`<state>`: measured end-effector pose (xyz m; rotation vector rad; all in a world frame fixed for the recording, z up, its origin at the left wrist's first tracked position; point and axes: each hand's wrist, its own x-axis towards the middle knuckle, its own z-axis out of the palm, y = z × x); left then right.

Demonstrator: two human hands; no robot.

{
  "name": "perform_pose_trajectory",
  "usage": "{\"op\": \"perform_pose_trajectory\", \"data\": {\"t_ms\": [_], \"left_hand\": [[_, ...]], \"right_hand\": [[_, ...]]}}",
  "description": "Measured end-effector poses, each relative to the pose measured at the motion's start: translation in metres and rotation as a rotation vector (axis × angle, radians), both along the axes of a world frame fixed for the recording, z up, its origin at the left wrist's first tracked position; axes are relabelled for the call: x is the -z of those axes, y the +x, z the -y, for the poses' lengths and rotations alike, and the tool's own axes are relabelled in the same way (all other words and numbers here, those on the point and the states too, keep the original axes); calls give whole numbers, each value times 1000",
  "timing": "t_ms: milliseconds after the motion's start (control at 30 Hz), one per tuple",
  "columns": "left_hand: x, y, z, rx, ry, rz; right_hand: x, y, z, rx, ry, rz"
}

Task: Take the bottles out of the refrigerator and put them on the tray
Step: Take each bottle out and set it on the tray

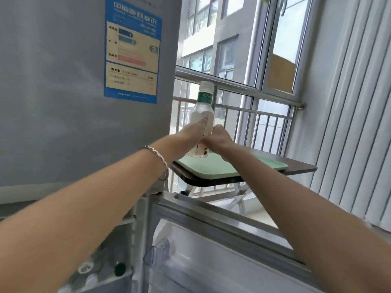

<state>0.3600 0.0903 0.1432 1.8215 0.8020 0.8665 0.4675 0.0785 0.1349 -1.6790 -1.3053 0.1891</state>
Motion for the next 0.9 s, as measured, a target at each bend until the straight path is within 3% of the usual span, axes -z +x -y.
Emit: {"op": "perform_pose_trajectory", "data": {"t_ms": [333, 533, 767, 900], "left_hand": [[33, 40, -75, -123, -46, 242], [35, 36, -69, -199, 9, 77], [25, -14, -14, -53, 217, -87], [22, -69, 25, 50, 260, -202]], "right_hand": [[19, 19, -75, -55, -144, -10], [16, 17, -64, -43, -205, 41], [6, -24, 4, 65, -25, 455], [11, -68, 52, -24, -14, 449]]}}
